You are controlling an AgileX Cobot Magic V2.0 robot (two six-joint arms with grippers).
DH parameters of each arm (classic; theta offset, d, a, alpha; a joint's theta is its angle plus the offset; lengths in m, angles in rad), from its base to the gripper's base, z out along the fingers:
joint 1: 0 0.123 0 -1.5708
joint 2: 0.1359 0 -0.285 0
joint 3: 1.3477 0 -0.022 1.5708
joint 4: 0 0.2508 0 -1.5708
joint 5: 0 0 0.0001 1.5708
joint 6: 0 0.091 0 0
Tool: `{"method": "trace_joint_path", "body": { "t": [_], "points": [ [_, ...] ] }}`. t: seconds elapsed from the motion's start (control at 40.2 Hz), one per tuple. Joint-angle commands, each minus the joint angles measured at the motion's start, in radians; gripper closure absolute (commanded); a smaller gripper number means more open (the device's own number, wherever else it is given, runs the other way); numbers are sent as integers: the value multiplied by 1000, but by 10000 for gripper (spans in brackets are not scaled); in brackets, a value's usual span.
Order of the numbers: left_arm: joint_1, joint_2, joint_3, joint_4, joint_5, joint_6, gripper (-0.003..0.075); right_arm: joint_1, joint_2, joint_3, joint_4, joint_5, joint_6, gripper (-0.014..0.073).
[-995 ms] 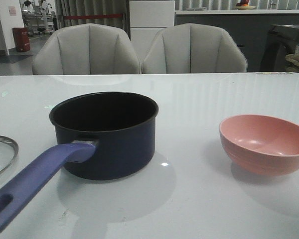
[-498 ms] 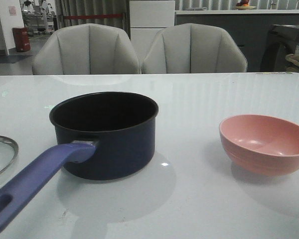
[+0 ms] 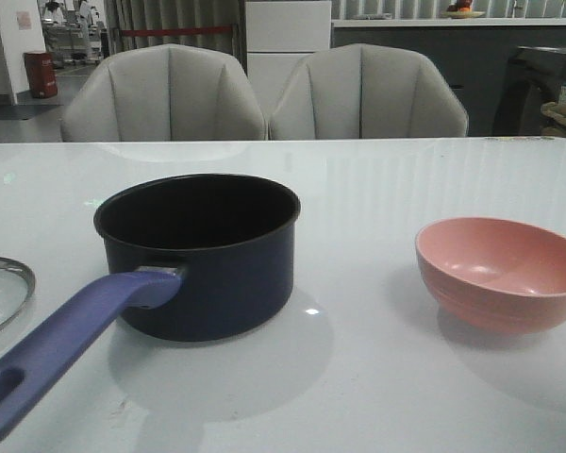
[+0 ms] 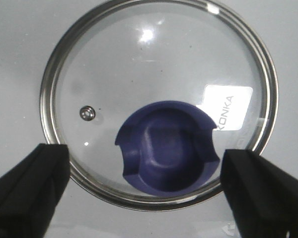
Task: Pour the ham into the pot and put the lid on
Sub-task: 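Lower the left gripper onto the lid and grasp the blue knob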
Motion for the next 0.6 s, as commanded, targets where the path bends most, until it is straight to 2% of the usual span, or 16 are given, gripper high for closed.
{"method": "trace_joint_path", "body": {
  "t": [0.0,0.572],
  "points": [
    [-1,-39,-28,-62,9,48,69,2,11,-25,8,-72,-9,439],
    [-1,50,-26,-77,61,50,70,2,11,-25,8,-72,-9,439]
  ]
}}
